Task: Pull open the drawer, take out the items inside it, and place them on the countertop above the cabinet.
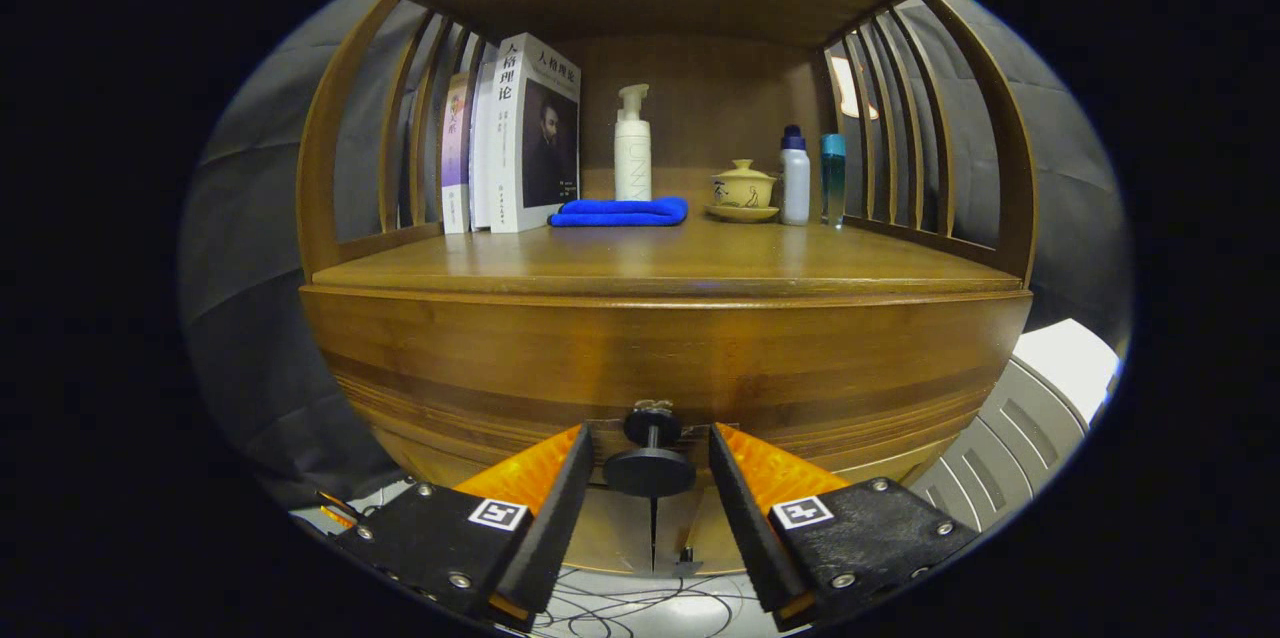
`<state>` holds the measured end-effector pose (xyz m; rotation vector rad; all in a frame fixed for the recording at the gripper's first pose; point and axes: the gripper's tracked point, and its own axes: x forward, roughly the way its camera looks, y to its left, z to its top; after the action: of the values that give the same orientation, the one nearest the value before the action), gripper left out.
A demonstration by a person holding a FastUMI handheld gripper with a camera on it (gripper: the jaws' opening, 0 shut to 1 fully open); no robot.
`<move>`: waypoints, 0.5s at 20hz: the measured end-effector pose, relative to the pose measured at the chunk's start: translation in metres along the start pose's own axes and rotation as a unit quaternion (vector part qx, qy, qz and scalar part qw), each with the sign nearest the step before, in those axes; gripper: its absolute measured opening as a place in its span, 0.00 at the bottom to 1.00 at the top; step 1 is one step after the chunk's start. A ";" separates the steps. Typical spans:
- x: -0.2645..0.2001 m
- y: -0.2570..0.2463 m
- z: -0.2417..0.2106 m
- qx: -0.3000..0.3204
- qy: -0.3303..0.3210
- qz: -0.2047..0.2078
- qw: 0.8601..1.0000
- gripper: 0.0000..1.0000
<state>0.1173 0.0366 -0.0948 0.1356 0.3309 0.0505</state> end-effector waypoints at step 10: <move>0.003 -0.001 -0.001 0.011 0.014 -0.012 1.000 0.44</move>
<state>0.1195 0.0363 -0.0971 0.1530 0.3603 0.0244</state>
